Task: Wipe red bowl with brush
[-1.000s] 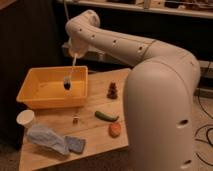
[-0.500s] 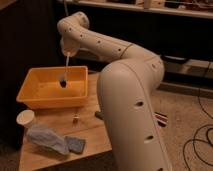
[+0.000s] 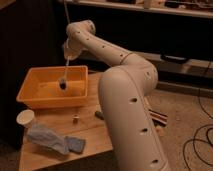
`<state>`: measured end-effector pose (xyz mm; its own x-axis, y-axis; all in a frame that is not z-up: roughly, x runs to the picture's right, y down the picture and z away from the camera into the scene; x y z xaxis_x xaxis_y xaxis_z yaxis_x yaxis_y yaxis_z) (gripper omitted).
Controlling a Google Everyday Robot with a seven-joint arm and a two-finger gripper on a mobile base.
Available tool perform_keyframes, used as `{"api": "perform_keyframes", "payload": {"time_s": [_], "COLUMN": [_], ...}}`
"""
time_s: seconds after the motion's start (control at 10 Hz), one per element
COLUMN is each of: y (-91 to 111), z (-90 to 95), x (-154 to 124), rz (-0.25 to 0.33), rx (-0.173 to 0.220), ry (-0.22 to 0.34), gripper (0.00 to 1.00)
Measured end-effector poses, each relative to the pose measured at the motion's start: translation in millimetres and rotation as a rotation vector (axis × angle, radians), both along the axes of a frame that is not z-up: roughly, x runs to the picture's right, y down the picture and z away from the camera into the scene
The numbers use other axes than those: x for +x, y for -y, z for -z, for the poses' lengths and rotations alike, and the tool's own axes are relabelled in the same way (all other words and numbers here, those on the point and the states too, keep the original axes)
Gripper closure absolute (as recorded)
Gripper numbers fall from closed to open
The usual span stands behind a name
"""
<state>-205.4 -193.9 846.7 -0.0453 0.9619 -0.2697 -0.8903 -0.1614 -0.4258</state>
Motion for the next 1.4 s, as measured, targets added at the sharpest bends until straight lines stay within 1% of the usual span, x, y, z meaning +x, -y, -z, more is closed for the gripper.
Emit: {"api": "perform_keyframes", "payload": {"time_s": [0.2,0.3,0.4,0.5,0.7,0.9,1.1,1.2,1.3,1.4], "y": [-8.3,-22.4,-24.9,-26.9,-19.1,-7.4,5.1,9.1,11.8,12.8], "z": [-0.9,-2.8,0.4,-1.1,-10.0,-21.1,-28.5,-28.6,-26.8,-24.6], "x": [4.8,31.6,32.8,37.4,53.5,52.7,44.1,37.0,23.7,18.3], "rz": [-0.008,-0.087,-0.091,-0.09,-0.089,-0.077,-0.059,-0.051,-0.037,-0.028], "rx": [0.002,0.044,0.047,0.049,0.054,0.043,0.045,0.047,0.046,0.049], "ry": [0.002,-0.078,-0.089,-0.102,-0.137,-0.153,-0.169,-0.169,-0.156,-0.147], "gripper": [1.0,1.0,1.0,1.0,1.0,1.0,1.0,1.0,1.0,1.0]}}
